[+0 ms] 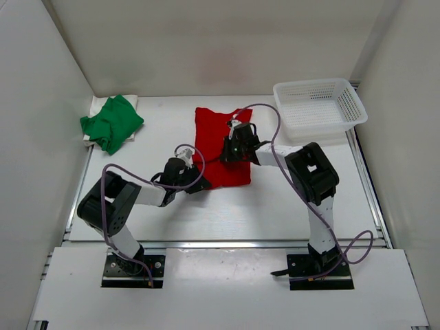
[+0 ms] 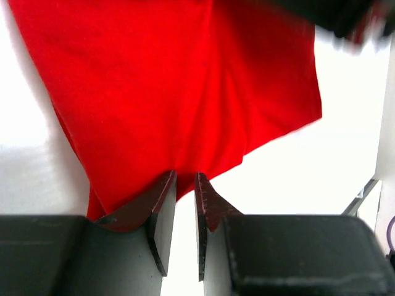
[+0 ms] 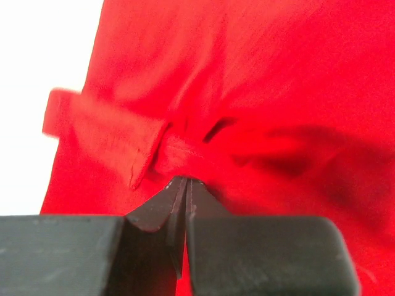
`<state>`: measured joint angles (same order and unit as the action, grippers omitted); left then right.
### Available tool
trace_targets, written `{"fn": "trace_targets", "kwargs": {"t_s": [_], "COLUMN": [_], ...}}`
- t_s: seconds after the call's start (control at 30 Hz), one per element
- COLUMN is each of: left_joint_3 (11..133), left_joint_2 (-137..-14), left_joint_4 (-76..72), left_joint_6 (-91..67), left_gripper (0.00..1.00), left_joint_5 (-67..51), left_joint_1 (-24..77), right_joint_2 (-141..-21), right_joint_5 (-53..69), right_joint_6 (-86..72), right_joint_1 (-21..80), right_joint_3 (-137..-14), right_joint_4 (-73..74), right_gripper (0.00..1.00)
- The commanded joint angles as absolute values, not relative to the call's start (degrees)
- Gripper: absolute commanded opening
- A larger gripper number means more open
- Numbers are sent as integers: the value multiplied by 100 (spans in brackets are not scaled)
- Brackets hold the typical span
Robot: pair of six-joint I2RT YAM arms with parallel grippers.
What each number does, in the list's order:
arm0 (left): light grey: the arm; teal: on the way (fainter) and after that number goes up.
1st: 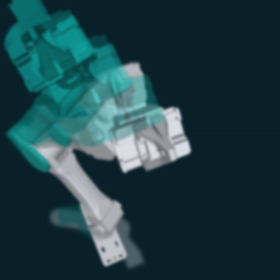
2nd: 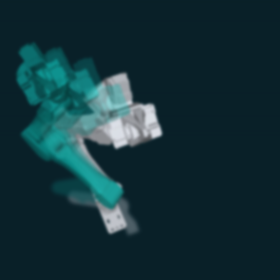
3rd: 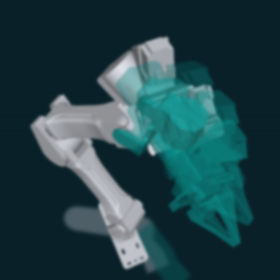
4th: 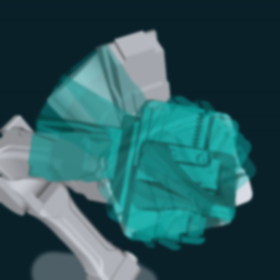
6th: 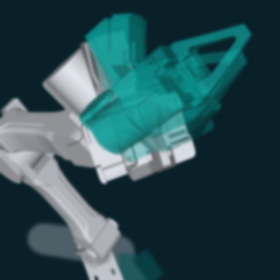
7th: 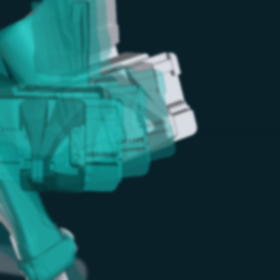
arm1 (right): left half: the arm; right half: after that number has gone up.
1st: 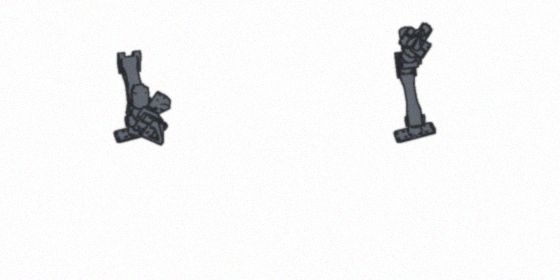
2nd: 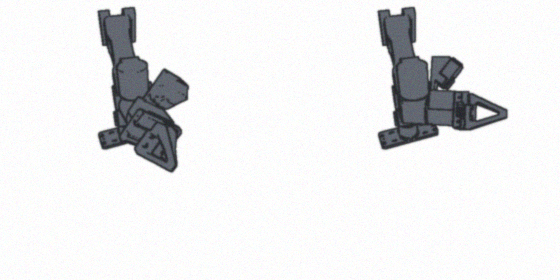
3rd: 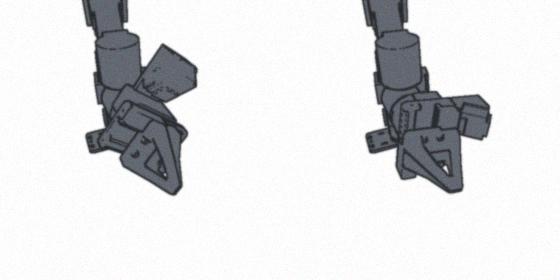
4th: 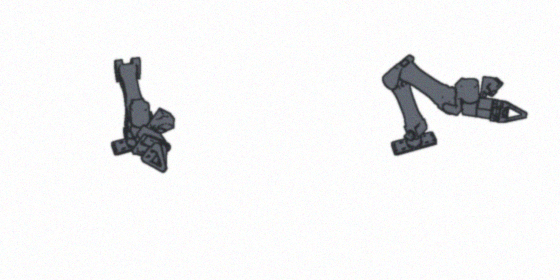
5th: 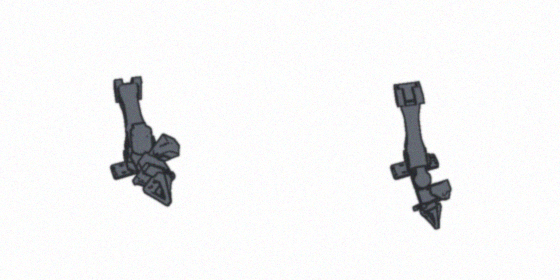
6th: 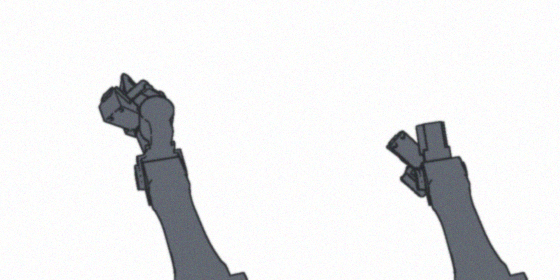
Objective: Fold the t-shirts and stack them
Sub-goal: Fold the folded rectangular tshirt in 1/3 of the way
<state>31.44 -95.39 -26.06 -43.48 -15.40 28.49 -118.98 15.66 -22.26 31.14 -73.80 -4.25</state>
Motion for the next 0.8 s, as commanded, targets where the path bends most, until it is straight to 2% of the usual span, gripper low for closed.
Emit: {"fn": "trace_targets", "kwargs": {"t_s": [0.0, 0.17, 0.3, 0.4, 0.43, 0.53, 0.6, 0.67, 0.77], "left_joint_3": [2892, 2795, 2637, 2567, 2540, 2426, 2373, 2329, 2241], "left_joint_2": [-9282, -8817, -8263, -7824, -7657, -7471, -7401, -7365, -7418], "left_joint_4": [-2013, -1443, -1240, -1125, -1108, -1143, -1073, -1002, -905], "left_joint_6": [-4149, -3780, -3718, -3779, -3832, -3955, -3946, -3877, -3797], "left_gripper": [30, 30, 32, 35, 36, 40, 42, 48, 54], "left_joint_5": [-1530, -1433, -1538, -1574, -1565, -1653, -1626, -1513, -1433], "left_joint_1": [2909, 2576, 2496, 2505, 2444, 2189, 1917, 1750, 1574], "right_joint_2": [-12181, -12559, -12175, -11368, -10894, -10135, -9635, -9317, -8781], "right_joint_5": [940, 941, 1361, 1731, 1775, 1704, 2256, 2215, 1995], "right_joint_6": [-2180, -1961, -1951, -2012, -2117, -2609, -3170, -3287, -3392], "right_joint_1": [2787, 2523, 2347, 2320, 2381, 2549, 2470, 2461, 2452], "right_joint_3": [-8188, -9535, -9510, -8502, -7820, -6238, -5252, -4697, -3932], "right_joint_4": [-871, -54, 193, 212, 63, -816, -1499, -1652, -1696], "right_gripper": [0, 0, 0, 0, 0, 0, 0, 2, 23]}}
